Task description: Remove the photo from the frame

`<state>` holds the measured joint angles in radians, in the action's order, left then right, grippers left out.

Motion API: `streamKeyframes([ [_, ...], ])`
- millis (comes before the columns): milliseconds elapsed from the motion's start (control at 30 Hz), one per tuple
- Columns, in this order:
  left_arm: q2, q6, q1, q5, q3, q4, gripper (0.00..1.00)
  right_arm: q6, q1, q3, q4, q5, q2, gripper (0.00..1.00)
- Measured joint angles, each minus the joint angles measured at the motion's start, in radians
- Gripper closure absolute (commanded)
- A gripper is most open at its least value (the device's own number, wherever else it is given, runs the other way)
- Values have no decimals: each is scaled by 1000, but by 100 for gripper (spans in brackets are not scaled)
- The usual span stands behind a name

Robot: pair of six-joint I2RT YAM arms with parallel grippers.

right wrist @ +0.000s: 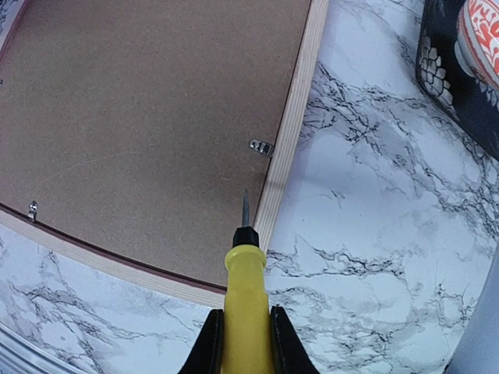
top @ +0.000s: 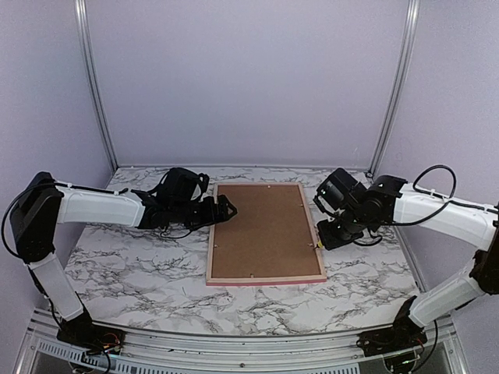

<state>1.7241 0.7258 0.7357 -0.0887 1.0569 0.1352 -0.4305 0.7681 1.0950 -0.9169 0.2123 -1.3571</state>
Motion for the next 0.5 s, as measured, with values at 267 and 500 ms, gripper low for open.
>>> streamKeyframes([
  [267,12,5,0,-8,5,-10,1,11,-12,7,43,34,-71,100],
  [500,12,11,0,-8,3,-14,1,28,-27,25,86,58,-103,100],
])
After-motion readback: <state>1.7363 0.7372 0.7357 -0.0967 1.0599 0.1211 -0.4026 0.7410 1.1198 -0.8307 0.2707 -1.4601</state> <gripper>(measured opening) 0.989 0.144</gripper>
